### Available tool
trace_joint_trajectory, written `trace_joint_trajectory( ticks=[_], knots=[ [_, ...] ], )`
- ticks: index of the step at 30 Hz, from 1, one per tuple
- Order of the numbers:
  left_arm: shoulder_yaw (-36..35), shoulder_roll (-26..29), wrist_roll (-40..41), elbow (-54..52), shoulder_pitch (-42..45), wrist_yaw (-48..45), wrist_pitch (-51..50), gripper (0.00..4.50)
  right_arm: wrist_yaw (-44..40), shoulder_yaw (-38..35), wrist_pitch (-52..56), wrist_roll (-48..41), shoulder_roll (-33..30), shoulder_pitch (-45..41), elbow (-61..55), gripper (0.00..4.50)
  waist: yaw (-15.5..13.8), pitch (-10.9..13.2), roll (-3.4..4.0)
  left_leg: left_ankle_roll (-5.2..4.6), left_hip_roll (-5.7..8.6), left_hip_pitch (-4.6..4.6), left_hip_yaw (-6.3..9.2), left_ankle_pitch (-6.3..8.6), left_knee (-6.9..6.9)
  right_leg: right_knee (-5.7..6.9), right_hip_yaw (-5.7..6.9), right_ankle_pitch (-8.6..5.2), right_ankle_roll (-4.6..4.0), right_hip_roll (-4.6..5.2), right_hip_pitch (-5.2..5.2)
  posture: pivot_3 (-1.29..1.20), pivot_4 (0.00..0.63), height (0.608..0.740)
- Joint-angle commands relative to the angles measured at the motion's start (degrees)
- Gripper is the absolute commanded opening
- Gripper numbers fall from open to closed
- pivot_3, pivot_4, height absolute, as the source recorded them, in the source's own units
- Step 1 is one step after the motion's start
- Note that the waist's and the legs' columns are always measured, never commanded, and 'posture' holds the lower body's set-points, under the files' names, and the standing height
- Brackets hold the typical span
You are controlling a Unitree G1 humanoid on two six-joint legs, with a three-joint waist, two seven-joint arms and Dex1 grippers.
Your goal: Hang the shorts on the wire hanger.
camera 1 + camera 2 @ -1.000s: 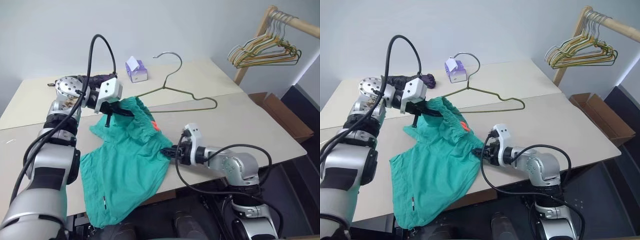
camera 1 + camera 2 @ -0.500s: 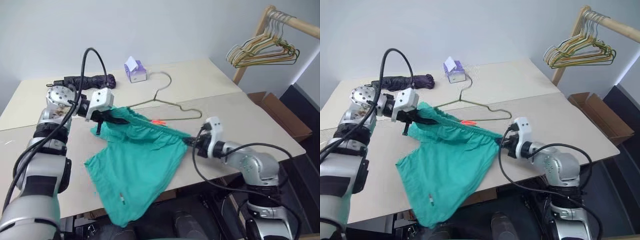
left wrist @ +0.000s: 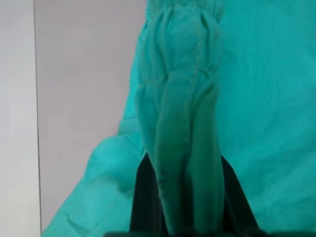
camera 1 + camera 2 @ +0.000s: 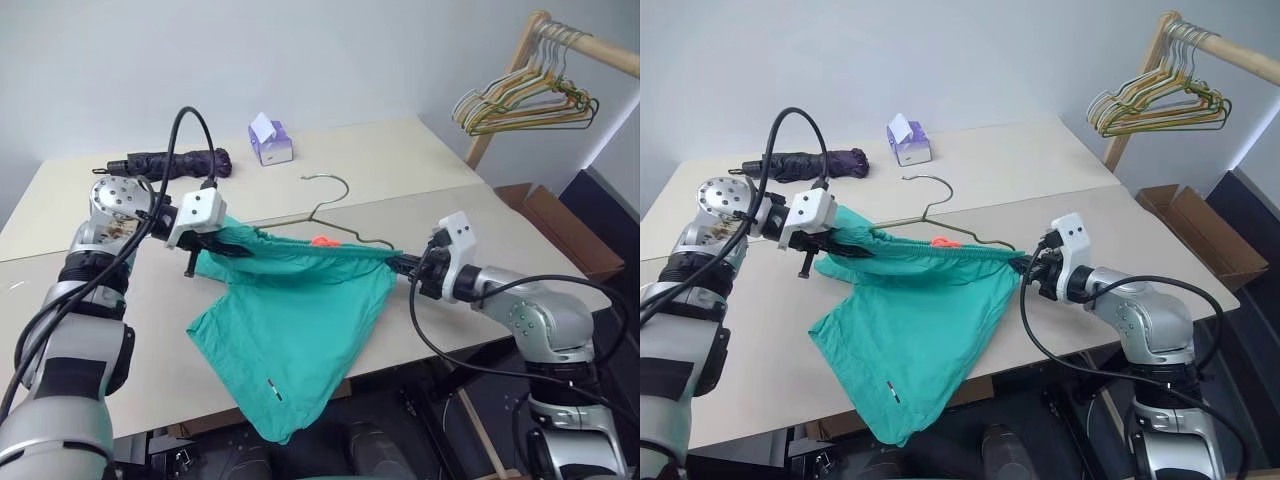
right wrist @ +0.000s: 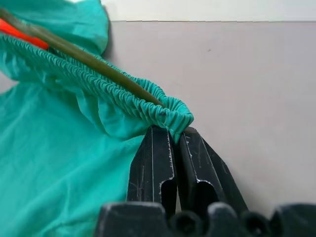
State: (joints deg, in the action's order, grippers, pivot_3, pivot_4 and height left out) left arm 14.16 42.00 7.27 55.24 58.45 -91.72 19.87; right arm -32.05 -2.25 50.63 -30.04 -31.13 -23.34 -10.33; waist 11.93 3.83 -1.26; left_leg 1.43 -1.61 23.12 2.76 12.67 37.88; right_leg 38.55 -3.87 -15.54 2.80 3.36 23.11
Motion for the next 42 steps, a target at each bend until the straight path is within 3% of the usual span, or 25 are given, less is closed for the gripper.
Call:
trace_joint_trajectory(
  ticks=[1,6,13,20,28,33,41,42],
  knots=[
    [-2.49,5.15,1.49,1.17,1.6,-0.07,-2.65,0.01,3.6,-3.18,-3.59,5.72,-3.37,1.53,2.55,0.02,-0.02,0.0,0.0,0.0,0.0,0.0,0.0,0.0,0.0,0.0,0.0,0.0,0.0,0.0,0.0,-0.14,0.0,0.74],
    [4.71,8.82,1.02,-1.17,-0.18,-0.78,-0.42,0.01,4.04,-2.54,-7.15,7.51,-4.22,0.77,5.06,0.02,-0.04,0.0,0.0,0.0,0.0,0.01,0.0,0.0,0.0,0.0,0.0,0.0,0.0,0.0,0.0,-0.14,0.0,0.74],
    [7.53,9.73,-9.45,5.63,1.32,3.31,8.6,0.01,1.89,-0.91,-11.59,8.73,-8.22,2.17,4.71,0.02,-0.14,0.0,0.0,0.0,0.01,0.0,-0.01,0.0,0.0,-0.02,0.0,0.0,0.0,0.0,-0.01,-0.15,0.0,0.74],
    [7.4,9.12,-12.6,9.81,3.2,4.8,9.88,0.01,-0.08,1.71,-20.26,11.31,-11.64,5.14,3.57,0.02,-0.1,0.0,0.0,0.0,0.02,0.03,0.0,0.0,0.01,-0.06,0.01,0.0,0.01,0.0,-0.01,-0.15,0.0,0.74],
    [2.43,3.54,-7.41,9.29,3.06,5.07,6.68,0.01,-2.56,2.43,-21.9,9.12,-11.3,3.45,-1.03,0.02,0.01,0.0,-0.01,0.0,0.01,0.02,0.0,0.0,0.01,-0.04,0.01,0.0,0.01,-0.01,-0.01,-0.16,0.0,0.74],
    [-0.98,0.39,-5.33,8.05,3.5,5.13,3.86,0.01,-4.37,0.69,-21.38,6.93,-11.66,2.65,-3.24,1.42,-0.03,0.0,-0.01,0.0,0.03,0.03,-0.01,0.0,0.01,-0.04,0.01,-0.01,0.01,0.01,-0.01,-0.16,0.0,0.74],
    [-4.69,-4.09,-5.55,6.66,5.13,4.95,2.21,0.01,-11.06,-2.65,-17.07,3.68,-15.76,-5.14,-2.06,4.17,0.04,-0.01,-0.01,0.0,0.03,-0.02,-0.02,0.0,0.01,-0.06,0.01,-0.01,0.01,0.01,-0.06,-0.17,0.0,0.74],
    [-4.88,-4.41,-5.68,6.66,5.34,5.14,2.23,0.01,-12.28,-2.57,-16.0,3.01,-16.51,-6.44,-1.92,4.17,0.14,0.0,-0.01,0.0,0.02,0.0,-0.01,0.0,0.01,-0.05,0.01,0.0,0.01,0.01,-0.03,-0.17,0.0,0.74]
  ],
)
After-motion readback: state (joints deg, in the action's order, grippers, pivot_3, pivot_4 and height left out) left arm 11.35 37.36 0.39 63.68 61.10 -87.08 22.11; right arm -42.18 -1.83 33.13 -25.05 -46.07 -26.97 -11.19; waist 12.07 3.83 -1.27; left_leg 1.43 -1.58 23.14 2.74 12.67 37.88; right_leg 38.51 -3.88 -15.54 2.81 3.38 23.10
